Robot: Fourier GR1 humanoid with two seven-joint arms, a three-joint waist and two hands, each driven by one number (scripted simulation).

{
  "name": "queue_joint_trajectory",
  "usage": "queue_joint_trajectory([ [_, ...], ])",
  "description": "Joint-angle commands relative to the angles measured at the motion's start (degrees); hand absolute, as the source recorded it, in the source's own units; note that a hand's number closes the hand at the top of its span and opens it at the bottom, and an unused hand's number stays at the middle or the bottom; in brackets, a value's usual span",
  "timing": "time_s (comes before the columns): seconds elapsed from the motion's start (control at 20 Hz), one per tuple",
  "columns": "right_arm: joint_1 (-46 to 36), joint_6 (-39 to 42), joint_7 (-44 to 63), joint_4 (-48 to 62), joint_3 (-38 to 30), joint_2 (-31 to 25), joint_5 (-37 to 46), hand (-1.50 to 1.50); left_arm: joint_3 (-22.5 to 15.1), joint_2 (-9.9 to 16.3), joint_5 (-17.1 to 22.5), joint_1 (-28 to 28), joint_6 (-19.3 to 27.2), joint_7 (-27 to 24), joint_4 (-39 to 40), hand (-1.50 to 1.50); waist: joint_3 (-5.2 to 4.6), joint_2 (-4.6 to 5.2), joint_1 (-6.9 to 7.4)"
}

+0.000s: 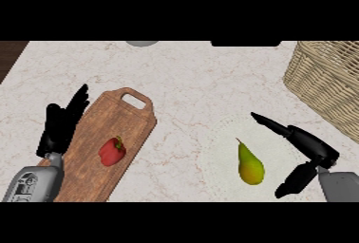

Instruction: Pick the pear from the placemat and place it in the basket

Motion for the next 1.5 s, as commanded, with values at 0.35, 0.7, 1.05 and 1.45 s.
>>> queue_joint_trajectory([
  [0.35,-6.35,-2.06,-6.42,13.76,0.68,1.63,6.9,-1.5,-0.1,-3.0,-3.47,-0.41,-0.05,3.03,-3.23,0.0,0.01,0.05,0.18],
  [0.7,-1.76,0.67,-0.99,6.21,1.15,4.39,5.67,-1.5,2.43,-3.45,-4.07,-0.44,-1.02,0.59,-0.12,0.0,-0.01,0.0,-0.06],
  [1.05,-3.09,-3.72,-1.98,9.45,3.1,7.74,9.36,-1.5,3.07,-4.37,-5.41,-3.06,-0.93,-2.0,4.45,0.0,0.0,0.03,-0.07],
  [1.45,-2.81,-11.27,-7.5,6.32,6.03,7.13,16.24,1.5,3.21,-4.25,-4.39,1.9,-2.49,-2.4,-0.16,0.0,-0.01,-0.01,0.13],
])
